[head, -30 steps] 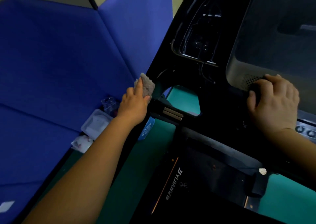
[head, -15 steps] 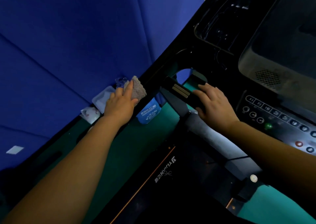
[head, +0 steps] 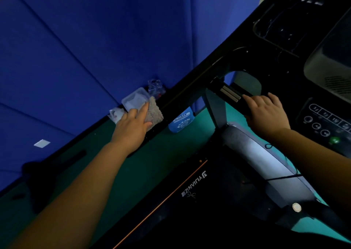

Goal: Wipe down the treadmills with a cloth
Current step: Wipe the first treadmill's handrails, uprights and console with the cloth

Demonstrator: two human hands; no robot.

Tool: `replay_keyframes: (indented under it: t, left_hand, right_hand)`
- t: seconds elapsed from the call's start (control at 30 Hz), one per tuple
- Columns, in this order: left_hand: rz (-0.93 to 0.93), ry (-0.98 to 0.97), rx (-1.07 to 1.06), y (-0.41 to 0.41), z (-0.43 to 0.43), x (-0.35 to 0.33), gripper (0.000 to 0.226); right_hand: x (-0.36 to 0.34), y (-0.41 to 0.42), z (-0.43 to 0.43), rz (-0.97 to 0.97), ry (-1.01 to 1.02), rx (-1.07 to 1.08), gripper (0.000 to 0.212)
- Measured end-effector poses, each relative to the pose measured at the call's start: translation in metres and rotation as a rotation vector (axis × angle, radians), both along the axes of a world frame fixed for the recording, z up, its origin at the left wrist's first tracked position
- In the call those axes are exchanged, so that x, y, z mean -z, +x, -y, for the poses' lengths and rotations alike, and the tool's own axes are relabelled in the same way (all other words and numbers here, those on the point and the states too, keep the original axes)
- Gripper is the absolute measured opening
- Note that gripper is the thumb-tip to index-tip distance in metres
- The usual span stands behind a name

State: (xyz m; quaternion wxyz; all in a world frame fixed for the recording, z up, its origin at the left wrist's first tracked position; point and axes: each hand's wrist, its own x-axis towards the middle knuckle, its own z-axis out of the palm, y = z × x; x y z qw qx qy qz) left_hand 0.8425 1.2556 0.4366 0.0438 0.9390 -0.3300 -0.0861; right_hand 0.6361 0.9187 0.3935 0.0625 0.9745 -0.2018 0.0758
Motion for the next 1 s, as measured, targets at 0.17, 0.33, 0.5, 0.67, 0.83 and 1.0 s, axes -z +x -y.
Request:
replay_keyframes:
  t: [0.17,0.33,0.5,0.67,0.83,1.0]
  left_hand:
    - [0.042,-0.024,-0.029,-0.007,-0.029,0.003,0.064]
    - [-0.015,-0.117,-0.103,-0.017,-0.063,0.005,0.067]
    - [-0.031,-0.171,-0.178,-0.026,-0.074,-0.001,0.061]
    - [-0.015,-0.520,-0.391,-0.067,-0.048,-0.035,0.047]
    - [-0.333,-0.746,-0.441,-0.116,0.012,-0.044,0.033]
    - [-0.540,-0.442,-0.138,-0.131,0.040,-0.023,0.039]
  right_hand:
    - [0.001,-0.001,0.002,0.005,-0.006,-0.005,0.061]
    - [0.001,0.000,0.002,0.021,-0.003,-0.008,0.061]
    - [0.000,0.001,-0.001,0.024,0.022,0.018,0.061]
    - [-0.017,0.008,-0.033,0.164,0.319,0.119,0.059]
    - [-0.042,0.005,-0.146,0.369,1.230,0.006,0.027]
    - [-0.041,0.005,-0.205,0.449,2.364,0.544,0.049]
